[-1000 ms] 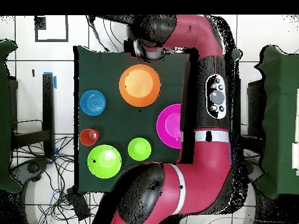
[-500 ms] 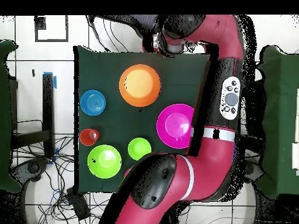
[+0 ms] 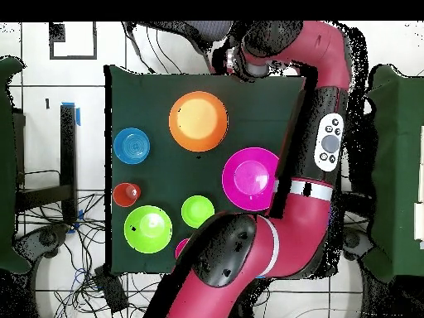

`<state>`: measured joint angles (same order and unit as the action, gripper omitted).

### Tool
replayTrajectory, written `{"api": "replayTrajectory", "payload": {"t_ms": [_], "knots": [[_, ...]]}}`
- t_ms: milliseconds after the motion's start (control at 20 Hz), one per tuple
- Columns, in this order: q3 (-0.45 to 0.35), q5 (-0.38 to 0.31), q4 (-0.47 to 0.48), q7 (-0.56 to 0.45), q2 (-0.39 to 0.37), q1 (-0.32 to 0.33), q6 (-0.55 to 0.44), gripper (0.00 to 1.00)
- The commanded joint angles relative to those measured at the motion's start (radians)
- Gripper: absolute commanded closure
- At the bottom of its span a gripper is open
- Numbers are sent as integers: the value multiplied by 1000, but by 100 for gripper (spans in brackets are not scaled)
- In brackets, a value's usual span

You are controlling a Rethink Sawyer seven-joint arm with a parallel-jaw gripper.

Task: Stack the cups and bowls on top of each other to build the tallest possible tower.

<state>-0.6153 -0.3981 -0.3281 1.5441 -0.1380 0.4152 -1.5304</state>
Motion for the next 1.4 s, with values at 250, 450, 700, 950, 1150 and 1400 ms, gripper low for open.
{"api": "replayTrajectory", "payload": {"t_ms": [250, 450, 700, 950, 1150, 1400], "knots": [[-64, -84, -23, -317, -22, 13, -148, 0], [-54, -82, -33, -337, -55, 19, -172, 0], [-33, -77, -61, -373, -92, 31, -181, 0], [-37, -97, -53, -394, -91, 35, -190, 0], [-33, -136, -37, -422, -85, 32, -220, 0], [15, -174, -63, -424, -93, 36, -138, 0]]}}
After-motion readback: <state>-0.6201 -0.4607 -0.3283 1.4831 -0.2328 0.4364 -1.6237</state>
